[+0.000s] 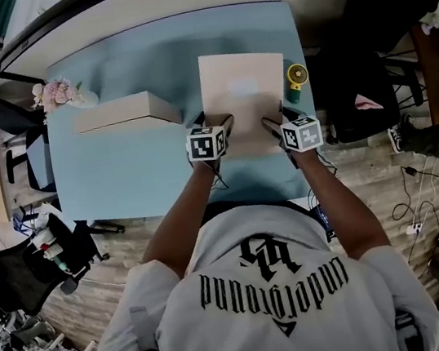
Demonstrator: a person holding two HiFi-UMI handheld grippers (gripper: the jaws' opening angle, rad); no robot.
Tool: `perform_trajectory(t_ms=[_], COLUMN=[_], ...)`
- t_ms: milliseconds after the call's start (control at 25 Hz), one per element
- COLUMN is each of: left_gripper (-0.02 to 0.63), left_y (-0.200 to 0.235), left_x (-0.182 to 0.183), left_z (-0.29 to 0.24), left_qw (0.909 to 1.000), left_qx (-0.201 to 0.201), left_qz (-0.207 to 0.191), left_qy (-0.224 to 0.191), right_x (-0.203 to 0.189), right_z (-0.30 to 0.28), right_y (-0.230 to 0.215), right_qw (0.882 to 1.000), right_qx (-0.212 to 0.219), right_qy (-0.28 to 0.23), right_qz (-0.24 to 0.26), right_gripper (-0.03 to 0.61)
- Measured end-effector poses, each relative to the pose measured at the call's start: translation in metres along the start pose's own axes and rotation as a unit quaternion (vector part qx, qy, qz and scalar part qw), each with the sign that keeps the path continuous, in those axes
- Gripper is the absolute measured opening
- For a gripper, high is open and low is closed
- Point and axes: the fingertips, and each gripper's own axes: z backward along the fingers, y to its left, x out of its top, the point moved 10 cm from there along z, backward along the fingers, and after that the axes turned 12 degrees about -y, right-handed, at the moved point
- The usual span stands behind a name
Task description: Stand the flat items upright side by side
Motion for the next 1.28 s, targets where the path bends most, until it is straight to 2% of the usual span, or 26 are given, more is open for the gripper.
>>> perform_trajectory(t_ms=[240,440,680,1040,1280], left_gripper=[0.347,0.332,0.304,0.304,0.304], left_y=[-0.022,-0.038,-0.048,-0.023,0.019], left_x=[0.003,-0.003,-0.008,-0.015,-0.019], left_z=[0.043,0.087,0.132,0.178,0.208], left_qw=[0.9976,0.9927,0.9854,0.9797,0.9762], left_qx=[-0.013,-0.024,-0.002,0.023,0.034], left_qz=[-0.03,-0.044,-0.086,-0.093,-0.099], left_qy=[-0.061,-0.109,-0.147,-0.176,-0.19], right_x=[-0.003,-0.004,-0.015,-0.016,-0.011], right_z=[0.044,0.083,0.1,0.096,0.071], right_y=[0.024,0.051,0.075,0.13,0.182], right_qw=[0.996,0.984,0.976,0.954,0.945], right_qx=[-0.016,-0.022,-0.015,-0.024,-0.03], right_qy=[-0.065,-0.118,-0.152,-0.196,-0.206], right_qz=[0.06,0.133,0.156,0.224,0.252], right_gripper=[0.308,0.304,0.301,0.299,0.299])
